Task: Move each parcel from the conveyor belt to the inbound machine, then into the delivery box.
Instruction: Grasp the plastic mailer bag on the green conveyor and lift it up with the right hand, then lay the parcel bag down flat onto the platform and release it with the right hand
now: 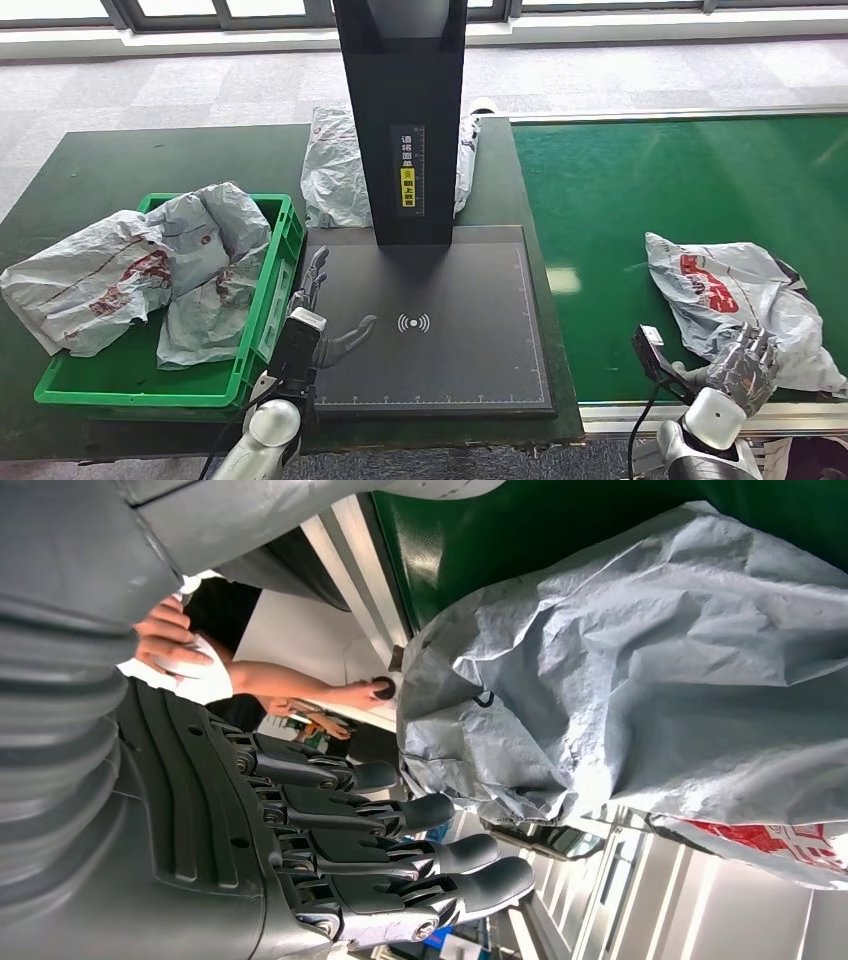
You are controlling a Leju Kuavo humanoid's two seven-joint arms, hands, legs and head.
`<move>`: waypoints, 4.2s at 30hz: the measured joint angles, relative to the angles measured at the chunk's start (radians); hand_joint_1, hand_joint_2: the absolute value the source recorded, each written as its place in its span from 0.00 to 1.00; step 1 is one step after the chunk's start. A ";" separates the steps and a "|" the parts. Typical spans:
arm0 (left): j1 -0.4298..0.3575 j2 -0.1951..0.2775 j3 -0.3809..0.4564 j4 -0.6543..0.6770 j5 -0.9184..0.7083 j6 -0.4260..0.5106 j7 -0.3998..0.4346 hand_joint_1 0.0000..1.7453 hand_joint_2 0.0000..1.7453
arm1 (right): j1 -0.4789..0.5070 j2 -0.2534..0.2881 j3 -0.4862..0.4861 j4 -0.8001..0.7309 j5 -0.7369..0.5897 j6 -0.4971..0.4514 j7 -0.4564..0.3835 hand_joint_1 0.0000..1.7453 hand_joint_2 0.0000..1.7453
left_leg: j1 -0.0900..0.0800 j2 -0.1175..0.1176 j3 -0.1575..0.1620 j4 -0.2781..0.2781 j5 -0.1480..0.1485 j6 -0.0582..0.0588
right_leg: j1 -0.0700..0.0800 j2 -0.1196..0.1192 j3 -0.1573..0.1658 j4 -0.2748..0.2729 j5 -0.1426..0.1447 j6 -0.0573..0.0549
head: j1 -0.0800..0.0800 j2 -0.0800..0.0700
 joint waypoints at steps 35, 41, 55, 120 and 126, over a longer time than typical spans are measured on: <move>-0.008 0.001 -0.005 0.001 -0.002 -0.022 -0.001 0.00 1.00 | 0.019 0.008 -0.001 -0.031 0.000 0.065 0.003 1.00 1.00 | 0.000 0.000 0.000 0.000 0.000 0.000 | 0.000 0.000 0.000 0.000 0.000 0.000 | 0.000 0.000; -0.033 0.001 -0.012 0.010 -0.001 -0.038 0.000 0.00 1.00 | -0.027 -0.007 -0.006 0.027 0.000 0.034 -0.029 1.00 1.00 | 0.000 0.002 0.000 0.000 0.000 0.000 | 0.000 0.001 -0.001 0.000 0.000 0.000 | 0.000 0.000; -0.043 0.001 -0.012 0.011 -0.002 -0.039 0.005 0.00 1.00 | -0.067 -0.024 -0.006 0.100 0.000 -0.017 -0.054 1.00 1.00 | 0.000 0.001 0.000 0.000 -0.001 0.000 | 0.000 0.001 -0.001 0.000 0.000 0.000 | 0.000 0.000; -0.137 -0.017 -0.027 0.061 -0.010 0.048 -0.013 0.00 1.00 | -0.146 0.187 0.995 -0.329 -0.795 0.268 -0.508 0.00 1.00 | 0.001 0.000 -0.003 -0.001 0.003 -0.004 | 0.003 0.001 -0.004 0.002 0.000 -0.003 | 0.000 0.000; -0.098 -0.009 -0.020 0.024 -0.011 0.072 -0.008 0.00 1.00 | -0.116 0.178 0.974 -0.356 -0.897 0.097 -0.599 0.00 1.00 | 0.001 0.000 -0.003 -0.001 0.002 -0.004 | 0.003 0.001 -0.005 0.002 0.000 -0.003 | 0.000 0.000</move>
